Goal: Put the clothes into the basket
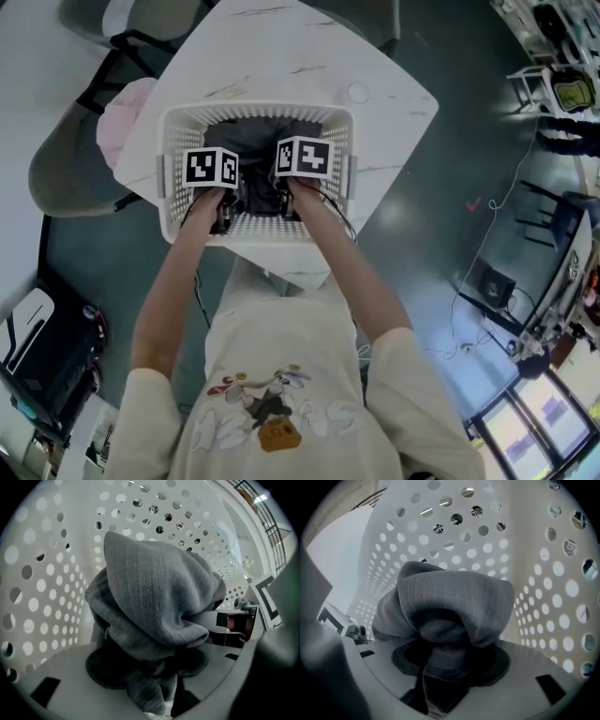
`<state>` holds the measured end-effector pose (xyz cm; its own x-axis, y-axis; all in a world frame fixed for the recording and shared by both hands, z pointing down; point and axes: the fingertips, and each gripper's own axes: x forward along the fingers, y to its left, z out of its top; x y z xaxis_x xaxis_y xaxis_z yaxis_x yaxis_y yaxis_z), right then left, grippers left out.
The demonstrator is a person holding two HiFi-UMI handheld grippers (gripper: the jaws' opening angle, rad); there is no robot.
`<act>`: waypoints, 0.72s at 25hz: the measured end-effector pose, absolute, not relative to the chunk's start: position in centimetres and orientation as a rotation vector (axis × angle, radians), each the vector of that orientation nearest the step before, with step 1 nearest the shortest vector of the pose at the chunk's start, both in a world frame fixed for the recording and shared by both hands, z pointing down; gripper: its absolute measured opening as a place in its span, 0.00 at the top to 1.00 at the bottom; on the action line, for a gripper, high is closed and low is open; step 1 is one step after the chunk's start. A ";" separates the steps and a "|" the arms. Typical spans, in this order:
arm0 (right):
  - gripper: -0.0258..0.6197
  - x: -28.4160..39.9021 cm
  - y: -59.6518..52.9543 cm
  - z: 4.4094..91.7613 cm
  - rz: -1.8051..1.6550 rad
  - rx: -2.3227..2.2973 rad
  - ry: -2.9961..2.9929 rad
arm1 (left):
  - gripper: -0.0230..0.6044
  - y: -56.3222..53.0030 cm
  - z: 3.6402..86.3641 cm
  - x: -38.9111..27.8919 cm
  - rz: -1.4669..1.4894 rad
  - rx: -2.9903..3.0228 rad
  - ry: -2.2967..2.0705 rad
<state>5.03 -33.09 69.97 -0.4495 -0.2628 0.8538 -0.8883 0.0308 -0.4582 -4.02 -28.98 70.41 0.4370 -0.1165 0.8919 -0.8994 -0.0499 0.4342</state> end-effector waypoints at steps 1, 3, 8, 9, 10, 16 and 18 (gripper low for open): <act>0.63 5.2 -33.1 70.3 1.438 1.166 -1.746 | 0.58 -28.8 70.8 -4.0 0.821 1.485 -0.941; 0.62 5.4 -33.1 71.0 1.430 1.162 -1.729 | 0.56 -28.5 71.6 -3.9 0.824 1.463 -0.929; 0.61 5.2 -32.9 71.3 1.431 1.151 -1.715 | 0.55 -28.2 72.4 -4.2 0.827 1.417 -0.924; 0.61 5.3 -32.9 71.3 1.426 1.154 -1.716 | 0.55 -28.3 72.5 -4.1 0.831 1.418 -0.928; 0.61 5.3 -33.0 71.3 1.420 1.157 -1.716 | 0.55 -28.3 72.5 -4.1 0.831 1.418 -0.934; 0.61 5.7 -33.1 71.8 1.388 1.191 -1.714 | 0.55 -28.3 73.2 -3.7 0.813 1.372 -1.005; 0.61 5.7 -33.4 72.0 1.383 1.193 -1.716 | 0.55 -28.6 73.4 -3.6 0.823 1.380 -1.000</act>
<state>5.71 -33.40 71.97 -0.3956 -0.2608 0.8806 -0.9159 0.0416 -0.3991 -3.64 -28.60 73.35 0.3836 -0.0951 0.9186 -0.9196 0.0514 0.3894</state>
